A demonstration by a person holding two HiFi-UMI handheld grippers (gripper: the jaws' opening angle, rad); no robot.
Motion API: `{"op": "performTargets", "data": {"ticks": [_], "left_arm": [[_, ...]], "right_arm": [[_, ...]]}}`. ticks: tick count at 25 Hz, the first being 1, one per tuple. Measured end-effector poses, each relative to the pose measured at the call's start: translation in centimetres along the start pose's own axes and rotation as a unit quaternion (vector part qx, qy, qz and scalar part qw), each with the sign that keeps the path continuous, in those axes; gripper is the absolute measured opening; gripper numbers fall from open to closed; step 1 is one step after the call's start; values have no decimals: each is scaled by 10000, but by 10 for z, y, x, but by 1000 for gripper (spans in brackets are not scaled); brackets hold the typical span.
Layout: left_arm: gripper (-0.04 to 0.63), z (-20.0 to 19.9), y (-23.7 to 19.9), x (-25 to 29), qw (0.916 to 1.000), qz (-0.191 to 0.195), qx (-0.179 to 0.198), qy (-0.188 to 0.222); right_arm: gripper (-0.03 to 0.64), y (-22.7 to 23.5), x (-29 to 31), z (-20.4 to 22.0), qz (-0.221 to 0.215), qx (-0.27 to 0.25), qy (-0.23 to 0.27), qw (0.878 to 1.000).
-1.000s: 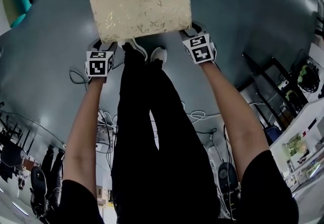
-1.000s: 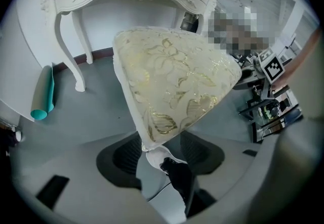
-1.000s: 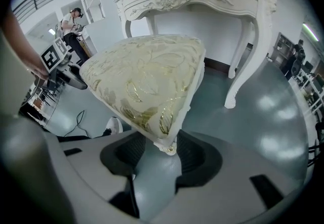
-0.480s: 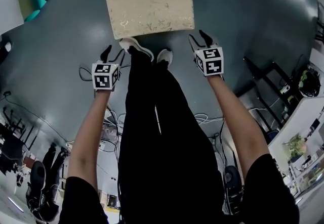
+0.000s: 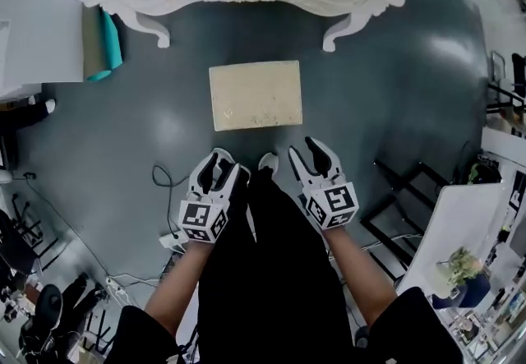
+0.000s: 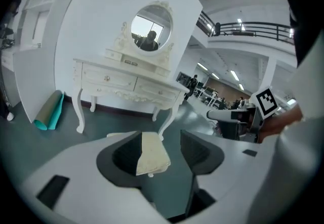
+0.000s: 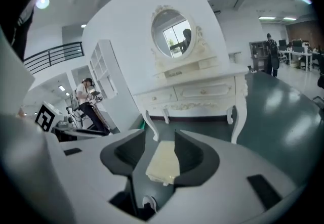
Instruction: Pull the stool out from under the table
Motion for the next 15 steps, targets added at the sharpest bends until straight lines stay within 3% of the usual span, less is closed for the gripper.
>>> {"op": "performTargets", "data": {"ticks": [3,6,9,10,12,15], "left_arm": [[253,-43,38,-39,9991,153,-179,365],[247,-89,64,-63,9965,248,168,776],[236,-126,86,-85,9918,378,486,1116],[212,-137,93,-92,9896,438,569,1249],[99,-163,102,-105,9835,507,662,1602],[61,-202,103,-119,9773,386,719,1955]], "right_arm": [[192,-24,-43,-52,-5,-87,447,9990],[192,-38,-73,-103,297,-331,998,9940],[170,-58,-96,-145,189,-484,1419,9885],[148,-66,-104,-157,109,-525,1517,9870],[114,-79,-117,-181,101,-622,1700,9834],[97,-100,-126,-211,115,-814,1910,9781]]}}
Point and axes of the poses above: the fingertips, and each gripper's own axes: x forward along the fingers, y to its right, z out of its underside, the point moved 5 cm from there along -x, backward along the fingers, and after that the axes turned 4 degrees about -y, right-handed, at the moved point
